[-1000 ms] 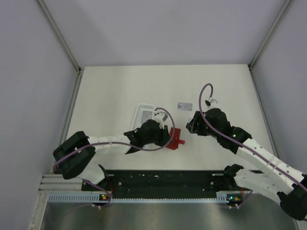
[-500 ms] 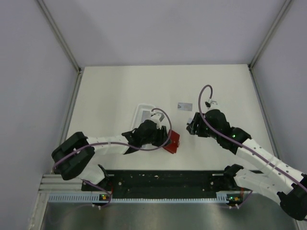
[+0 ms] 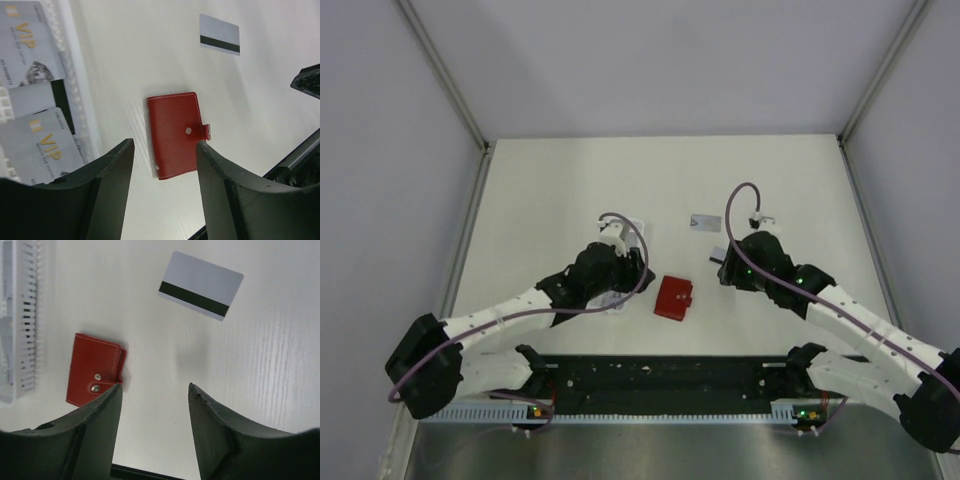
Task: Put the credit cards into the card holder
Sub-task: Open the card holder at the center of the board, then move the credit card to the corner of the board.
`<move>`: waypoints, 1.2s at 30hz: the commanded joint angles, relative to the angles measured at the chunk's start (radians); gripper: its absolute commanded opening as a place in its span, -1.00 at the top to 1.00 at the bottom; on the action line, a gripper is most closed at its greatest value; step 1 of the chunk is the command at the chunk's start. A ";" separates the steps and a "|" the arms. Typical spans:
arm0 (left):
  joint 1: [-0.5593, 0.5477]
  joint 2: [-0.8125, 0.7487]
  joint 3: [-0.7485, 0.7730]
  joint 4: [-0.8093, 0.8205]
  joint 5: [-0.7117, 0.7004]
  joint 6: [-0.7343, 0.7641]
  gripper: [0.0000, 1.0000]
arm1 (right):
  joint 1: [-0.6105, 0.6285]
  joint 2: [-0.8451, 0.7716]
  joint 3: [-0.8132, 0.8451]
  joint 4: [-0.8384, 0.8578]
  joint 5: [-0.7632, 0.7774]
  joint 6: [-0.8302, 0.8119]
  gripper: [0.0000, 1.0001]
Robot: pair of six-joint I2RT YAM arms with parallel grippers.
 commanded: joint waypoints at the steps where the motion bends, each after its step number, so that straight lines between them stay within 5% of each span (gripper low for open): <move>1: 0.053 -0.115 -0.019 -0.074 -0.067 0.042 -0.18 | -0.045 0.049 0.072 -0.076 0.074 -0.003 -0.12; 8: 0.123 -0.230 -0.048 -0.122 -0.052 0.053 -0.20 | -0.243 0.095 0.079 -0.047 -0.032 -0.051 -0.12; 20: 0.173 -0.258 -0.062 -0.133 -0.041 0.046 -0.15 | -0.303 0.260 0.077 0.242 -0.367 -0.189 -0.04; 27: 0.180 -0.220 -0.050 -0.118 0.014 0.051 -0.01 | -0.302 0.365 0.169 0.162 -0.103 -0.199 -0.01; 36: 0.179 -0.211 -0.021 -0.140 0.105 0.080 0.17 | -0.323 0.651 0.365 0.127 -0.088 -0.271 0.12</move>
